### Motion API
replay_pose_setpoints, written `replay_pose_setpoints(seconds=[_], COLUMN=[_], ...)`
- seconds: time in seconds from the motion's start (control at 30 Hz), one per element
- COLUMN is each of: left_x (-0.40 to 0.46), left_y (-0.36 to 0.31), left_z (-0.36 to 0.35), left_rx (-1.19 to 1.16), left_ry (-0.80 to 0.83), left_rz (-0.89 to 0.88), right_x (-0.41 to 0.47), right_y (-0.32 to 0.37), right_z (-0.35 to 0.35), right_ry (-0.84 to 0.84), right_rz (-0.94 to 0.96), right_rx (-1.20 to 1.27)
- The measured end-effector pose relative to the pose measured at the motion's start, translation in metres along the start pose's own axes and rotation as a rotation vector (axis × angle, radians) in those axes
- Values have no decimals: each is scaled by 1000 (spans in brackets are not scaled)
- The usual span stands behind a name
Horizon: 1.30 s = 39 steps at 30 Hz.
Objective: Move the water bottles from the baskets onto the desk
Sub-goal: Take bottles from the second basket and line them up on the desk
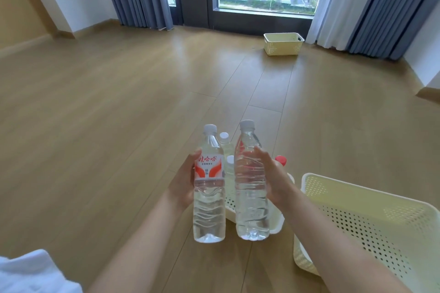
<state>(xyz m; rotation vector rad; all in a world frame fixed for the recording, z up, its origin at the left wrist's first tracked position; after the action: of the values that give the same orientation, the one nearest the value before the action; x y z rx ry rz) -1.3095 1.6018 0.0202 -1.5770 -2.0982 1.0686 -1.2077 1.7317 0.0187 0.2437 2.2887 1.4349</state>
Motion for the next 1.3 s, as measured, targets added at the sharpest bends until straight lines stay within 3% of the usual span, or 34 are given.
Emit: replay_pose_setpoints(seconds=[0.23,0.37,0.77,0.97,1.13,1.3], left_x=[17,20,-11,-39,-44,-53], left_y=[-29,-85,-299,-363,-384,-375], left_z=[-34,-84,-353,-477,-534,-577], left_rx=[-14,138,112,118,262,382], left_ry=[-20,-125,-15,106,187,252], left_rz=[46,113,84,115,98,127], right_x=[8,-8,-128,-206,-266,-329], right_y=[49,121,438,553,606,615], right_z=[5,-11,-84,-114,-119,-125], right_ry=[-63,-119,-187,-215,-377,-502], right_rz=[-4,-13,68,100,193,281], right_rx=[89,106,115,124,9,19])
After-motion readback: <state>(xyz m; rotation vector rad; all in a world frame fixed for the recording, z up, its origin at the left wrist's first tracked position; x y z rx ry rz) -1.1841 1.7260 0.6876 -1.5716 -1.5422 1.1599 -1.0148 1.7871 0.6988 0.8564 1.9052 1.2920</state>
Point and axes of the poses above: each hand's wrist, its own x-axis towards the middle knuckle, its own z-axis out of the back of the hand, y = z × x, the point moved 6 cm from there along x, towards the middle knuckle, and after that the axes turned 6 degrees about y, right-handed, at the moved point
